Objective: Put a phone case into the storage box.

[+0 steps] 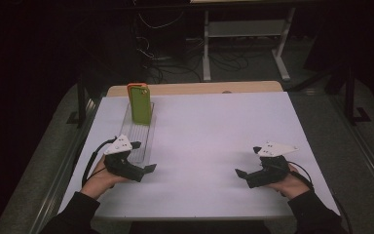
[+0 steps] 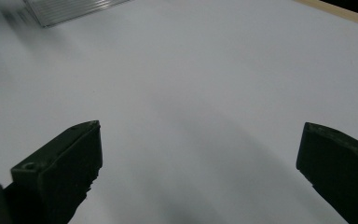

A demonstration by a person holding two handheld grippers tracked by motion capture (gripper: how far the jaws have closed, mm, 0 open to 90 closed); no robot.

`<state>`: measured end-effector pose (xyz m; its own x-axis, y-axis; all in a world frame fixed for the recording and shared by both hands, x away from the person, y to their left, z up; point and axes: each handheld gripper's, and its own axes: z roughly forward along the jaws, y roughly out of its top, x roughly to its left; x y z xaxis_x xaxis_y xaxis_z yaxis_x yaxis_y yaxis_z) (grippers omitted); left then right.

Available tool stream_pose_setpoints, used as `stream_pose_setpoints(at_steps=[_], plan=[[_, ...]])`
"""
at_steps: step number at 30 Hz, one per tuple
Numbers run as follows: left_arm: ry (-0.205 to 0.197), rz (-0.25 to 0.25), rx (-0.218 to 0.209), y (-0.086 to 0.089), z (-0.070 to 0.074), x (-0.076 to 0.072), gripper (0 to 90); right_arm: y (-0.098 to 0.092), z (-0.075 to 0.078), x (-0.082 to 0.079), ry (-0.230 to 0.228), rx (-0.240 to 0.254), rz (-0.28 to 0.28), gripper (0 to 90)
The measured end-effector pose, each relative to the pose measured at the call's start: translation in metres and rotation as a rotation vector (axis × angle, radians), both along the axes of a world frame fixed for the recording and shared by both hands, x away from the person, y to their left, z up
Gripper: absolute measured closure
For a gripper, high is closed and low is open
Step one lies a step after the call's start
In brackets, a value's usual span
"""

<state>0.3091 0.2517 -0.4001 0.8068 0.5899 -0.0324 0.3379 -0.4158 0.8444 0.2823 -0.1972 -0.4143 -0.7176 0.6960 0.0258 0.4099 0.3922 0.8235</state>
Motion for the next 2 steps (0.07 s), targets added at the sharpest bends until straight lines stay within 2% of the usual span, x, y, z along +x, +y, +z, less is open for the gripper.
stream_pose_setpoints(at_steps=[2], plan=[[-0.002,-0.001,-0.002,0.0010,0.0000,0.0006,0.0,-0.0001,0.0002,-0.0003,0.000,0.005,0.000,0.0]])
